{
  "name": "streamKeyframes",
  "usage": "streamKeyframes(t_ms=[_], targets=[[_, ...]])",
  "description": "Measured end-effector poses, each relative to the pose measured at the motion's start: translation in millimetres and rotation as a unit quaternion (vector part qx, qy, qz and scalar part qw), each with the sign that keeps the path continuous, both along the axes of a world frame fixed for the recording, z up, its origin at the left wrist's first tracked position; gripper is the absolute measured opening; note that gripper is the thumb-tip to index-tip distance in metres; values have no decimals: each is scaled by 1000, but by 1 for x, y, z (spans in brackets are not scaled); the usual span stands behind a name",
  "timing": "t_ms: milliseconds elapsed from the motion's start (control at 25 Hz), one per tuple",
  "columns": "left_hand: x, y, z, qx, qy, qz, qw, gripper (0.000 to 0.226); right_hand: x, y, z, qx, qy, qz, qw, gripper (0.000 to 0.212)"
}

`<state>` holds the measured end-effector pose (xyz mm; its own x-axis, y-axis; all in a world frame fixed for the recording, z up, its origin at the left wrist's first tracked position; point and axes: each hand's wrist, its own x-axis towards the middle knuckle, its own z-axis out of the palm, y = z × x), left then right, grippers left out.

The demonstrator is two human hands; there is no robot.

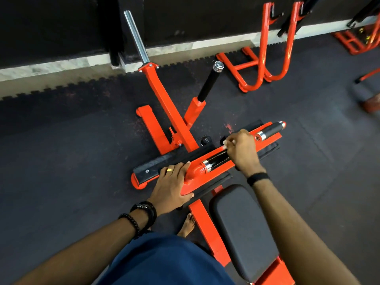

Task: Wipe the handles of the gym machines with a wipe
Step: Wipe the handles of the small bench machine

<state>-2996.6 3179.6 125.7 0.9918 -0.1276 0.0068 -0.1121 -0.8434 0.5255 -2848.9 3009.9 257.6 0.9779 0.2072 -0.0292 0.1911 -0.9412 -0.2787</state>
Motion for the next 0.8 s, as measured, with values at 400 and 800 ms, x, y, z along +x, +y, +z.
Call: streamKeyframes(t_ms=[400, 800], targets=[[0, 1, 1, 4, 7, -2, 1000, 101, 35, 61, 35, -338, 259, 159, 891, 30], [1, 1, 0, 14, -1, -3, 1000, 101, 38, 46, 41, -302, 219, 144, 916, 17]])
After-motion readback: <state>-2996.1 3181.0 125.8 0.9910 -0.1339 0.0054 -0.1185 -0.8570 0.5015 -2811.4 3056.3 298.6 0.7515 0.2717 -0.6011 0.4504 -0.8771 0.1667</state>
